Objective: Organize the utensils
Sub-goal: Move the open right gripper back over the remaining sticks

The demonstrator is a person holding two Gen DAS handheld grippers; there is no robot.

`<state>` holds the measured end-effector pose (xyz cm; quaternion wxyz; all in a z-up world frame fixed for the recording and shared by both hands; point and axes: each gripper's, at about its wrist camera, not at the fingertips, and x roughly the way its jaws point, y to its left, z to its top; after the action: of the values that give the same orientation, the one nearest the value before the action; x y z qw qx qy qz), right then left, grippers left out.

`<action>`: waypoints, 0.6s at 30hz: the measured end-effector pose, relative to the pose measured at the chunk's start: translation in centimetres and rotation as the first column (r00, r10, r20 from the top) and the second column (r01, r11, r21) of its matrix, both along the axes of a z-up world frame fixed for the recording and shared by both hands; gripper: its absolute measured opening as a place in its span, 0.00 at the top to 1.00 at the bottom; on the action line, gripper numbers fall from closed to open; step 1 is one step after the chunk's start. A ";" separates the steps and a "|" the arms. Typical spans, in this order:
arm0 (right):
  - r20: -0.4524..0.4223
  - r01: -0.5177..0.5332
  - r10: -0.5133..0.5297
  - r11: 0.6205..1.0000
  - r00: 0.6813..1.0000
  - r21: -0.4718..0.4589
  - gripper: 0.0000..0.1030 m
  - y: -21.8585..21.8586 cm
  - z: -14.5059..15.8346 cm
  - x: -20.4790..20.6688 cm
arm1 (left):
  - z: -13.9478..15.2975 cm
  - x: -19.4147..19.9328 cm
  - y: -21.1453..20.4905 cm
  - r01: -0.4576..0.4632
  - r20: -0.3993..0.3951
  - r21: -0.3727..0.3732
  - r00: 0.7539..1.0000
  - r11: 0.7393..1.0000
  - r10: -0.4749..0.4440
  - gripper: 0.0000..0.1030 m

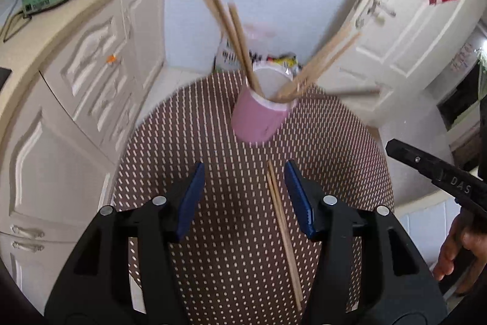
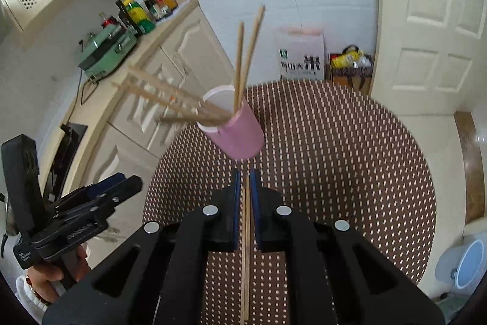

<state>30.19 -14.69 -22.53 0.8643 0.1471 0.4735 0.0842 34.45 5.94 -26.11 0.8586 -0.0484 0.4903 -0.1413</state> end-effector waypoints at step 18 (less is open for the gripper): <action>-0.197 -0.010 0.016 1.000 0.980 0.028 0.92 -1.6 -7.3 0.1 | -11.0 0.9 -6.5 0.168 -0.263 0.104 0.955 0.980 -0.136 0.48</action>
<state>30.32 -16.28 -29.82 0.8106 0.1633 0.5565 0.0813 35.33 -0.53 -37.15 0.7764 0.0260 0.6067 -0.1686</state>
